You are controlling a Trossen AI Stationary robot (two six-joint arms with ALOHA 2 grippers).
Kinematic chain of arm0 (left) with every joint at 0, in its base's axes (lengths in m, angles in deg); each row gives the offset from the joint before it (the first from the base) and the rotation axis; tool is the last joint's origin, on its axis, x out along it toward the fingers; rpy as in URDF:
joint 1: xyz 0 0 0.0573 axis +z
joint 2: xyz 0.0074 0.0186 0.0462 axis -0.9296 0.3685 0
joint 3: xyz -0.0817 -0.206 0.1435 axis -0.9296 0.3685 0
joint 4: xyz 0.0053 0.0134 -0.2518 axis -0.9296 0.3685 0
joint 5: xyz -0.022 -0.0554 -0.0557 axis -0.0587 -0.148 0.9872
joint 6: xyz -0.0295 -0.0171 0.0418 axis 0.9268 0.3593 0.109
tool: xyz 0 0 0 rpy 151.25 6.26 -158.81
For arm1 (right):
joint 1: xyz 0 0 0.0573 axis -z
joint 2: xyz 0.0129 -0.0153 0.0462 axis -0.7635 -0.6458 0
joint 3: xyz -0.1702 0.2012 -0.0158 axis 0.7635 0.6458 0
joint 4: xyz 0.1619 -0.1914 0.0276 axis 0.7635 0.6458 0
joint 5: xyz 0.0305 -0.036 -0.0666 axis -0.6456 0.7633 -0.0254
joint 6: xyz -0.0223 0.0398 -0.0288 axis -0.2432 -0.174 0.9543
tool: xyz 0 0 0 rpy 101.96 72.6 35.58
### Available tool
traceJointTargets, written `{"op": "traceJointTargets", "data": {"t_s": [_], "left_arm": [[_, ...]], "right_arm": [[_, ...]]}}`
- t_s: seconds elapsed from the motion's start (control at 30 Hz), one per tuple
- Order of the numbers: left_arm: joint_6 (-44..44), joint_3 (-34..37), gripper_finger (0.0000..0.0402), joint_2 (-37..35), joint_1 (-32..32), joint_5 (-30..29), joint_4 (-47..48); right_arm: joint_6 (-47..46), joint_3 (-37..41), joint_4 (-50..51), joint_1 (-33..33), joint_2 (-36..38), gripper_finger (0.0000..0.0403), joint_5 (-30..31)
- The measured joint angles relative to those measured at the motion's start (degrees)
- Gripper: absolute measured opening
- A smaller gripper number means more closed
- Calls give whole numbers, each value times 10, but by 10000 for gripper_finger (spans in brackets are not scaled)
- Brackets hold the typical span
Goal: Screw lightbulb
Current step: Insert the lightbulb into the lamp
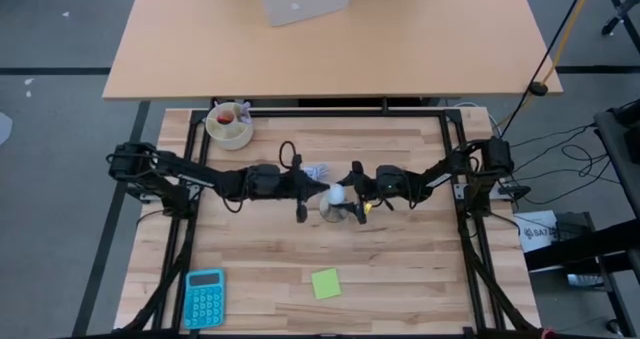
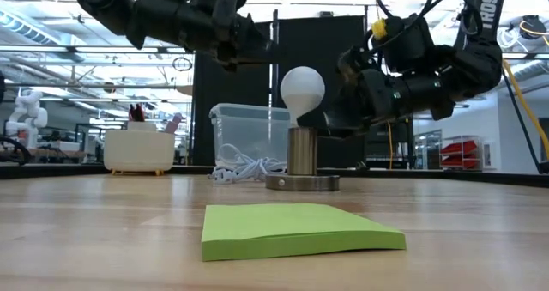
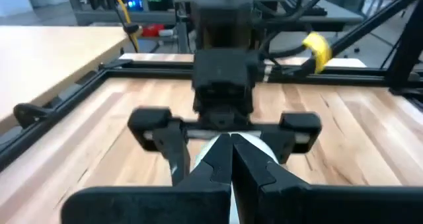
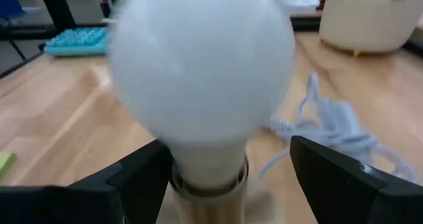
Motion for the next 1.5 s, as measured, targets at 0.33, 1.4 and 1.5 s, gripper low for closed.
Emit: {"op": "traceJointTargets", "data": {"t_s": [0.33, 1.4, 1.5], "left_arm": [[3, 0, 0, 1, -17, -24, -4], [-9, 0, 0, 1, -64, -84, -4], [-16, 0, 0, 1, -71, -89, -4]], "right_arm": [[0, 0, 6, -1, 0, 298, -5], [-21, -2, 157, -44, 32, 297, 70], [-18, -2, 235, -55, 68, 297, 90]]}}
